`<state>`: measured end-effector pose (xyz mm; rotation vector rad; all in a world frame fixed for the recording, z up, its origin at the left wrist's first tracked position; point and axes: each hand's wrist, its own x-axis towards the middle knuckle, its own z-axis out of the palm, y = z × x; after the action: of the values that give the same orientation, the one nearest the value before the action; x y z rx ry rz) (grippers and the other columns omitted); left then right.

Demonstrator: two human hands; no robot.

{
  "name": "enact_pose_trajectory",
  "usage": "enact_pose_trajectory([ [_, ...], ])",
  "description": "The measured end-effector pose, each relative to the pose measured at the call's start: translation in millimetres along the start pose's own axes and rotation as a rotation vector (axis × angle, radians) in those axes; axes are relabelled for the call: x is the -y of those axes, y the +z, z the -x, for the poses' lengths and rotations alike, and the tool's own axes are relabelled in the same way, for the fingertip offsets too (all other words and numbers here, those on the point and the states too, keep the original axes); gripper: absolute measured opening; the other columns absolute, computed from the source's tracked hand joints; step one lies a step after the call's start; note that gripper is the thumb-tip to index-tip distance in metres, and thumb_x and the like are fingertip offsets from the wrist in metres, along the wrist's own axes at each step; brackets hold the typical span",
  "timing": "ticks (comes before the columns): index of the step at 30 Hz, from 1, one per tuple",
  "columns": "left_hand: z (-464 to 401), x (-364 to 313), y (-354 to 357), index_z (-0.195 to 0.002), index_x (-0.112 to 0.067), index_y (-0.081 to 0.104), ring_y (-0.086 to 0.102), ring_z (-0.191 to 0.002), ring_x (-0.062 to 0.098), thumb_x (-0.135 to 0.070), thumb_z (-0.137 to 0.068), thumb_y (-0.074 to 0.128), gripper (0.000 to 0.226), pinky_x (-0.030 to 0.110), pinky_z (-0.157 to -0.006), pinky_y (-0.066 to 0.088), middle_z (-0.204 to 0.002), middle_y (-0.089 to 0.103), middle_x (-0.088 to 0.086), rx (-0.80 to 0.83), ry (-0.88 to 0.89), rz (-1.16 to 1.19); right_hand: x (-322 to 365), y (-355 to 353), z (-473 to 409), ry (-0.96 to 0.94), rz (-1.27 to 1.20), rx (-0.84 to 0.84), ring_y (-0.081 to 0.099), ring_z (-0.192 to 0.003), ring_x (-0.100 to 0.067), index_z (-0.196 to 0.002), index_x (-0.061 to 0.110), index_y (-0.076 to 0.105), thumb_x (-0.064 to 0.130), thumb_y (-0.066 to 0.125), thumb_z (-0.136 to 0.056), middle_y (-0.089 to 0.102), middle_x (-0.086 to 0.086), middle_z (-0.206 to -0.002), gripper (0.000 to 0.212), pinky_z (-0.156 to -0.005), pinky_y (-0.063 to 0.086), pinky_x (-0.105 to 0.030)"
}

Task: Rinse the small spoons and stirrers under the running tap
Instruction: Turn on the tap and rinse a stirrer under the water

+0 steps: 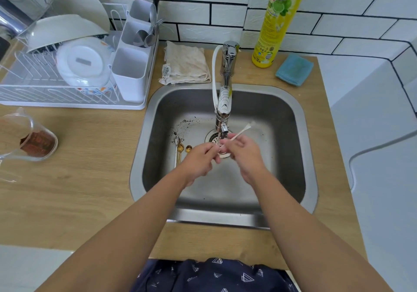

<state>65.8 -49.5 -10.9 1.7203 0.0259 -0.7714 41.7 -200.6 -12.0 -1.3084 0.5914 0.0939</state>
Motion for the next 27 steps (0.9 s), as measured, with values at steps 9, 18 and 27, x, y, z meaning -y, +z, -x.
enact_pose_trajectory([
  [9,49,20,-42,-0.094,-0.017,0.058,0.04,-0.061,0.016,-0.029,-0.105,0.039,0.026,0.023,-0.046,0.031,-0.072,0.05,0.005,-0.091,-0.015,-0.327,-16,20,-11,0.097,0.05,-0.107,0.047,-0.057,-0.005,-0.1,0.01,0.078,0.017,0.077,-0.089,0.073,0.011,-0.072,0.013,-0.055,0.043,-0.014],
  [18,52,20,-38,-0.084,-0.017,0.054,0.045,-0.064,0.017,-0.034,-0.104,0.035,0.032,0.033,-0.059,0.035,-0.072,0.053,0.004,-0.142,-0.066,-0.437,-14,26,-4,0.014,0.097,-0.01,0.063,-0.058,-0.004,-0.103,0.016,0.065,0.014,0.075,-0.091,0.078,0.0,-0.08,0.016,-0.064,0.054,-0.019],
  [27,46,20,-40,-0.069,-0.018,0.04,0.036,-0.064,0.023,-0.048,-0.087,0.029,0.038,0.037,-0.063,0.027,-0.068,0.043,0.006,-0.163,-0.35,-0.367,-15,28,2,0.045,-0.019,0.214,0.071,-0.079,-0.008,-0.123,0.019,0.065,0.024,0.048,-0.11,0.08,0.007,-0.105,0.023,-0.075,0.053,-0.02],
])
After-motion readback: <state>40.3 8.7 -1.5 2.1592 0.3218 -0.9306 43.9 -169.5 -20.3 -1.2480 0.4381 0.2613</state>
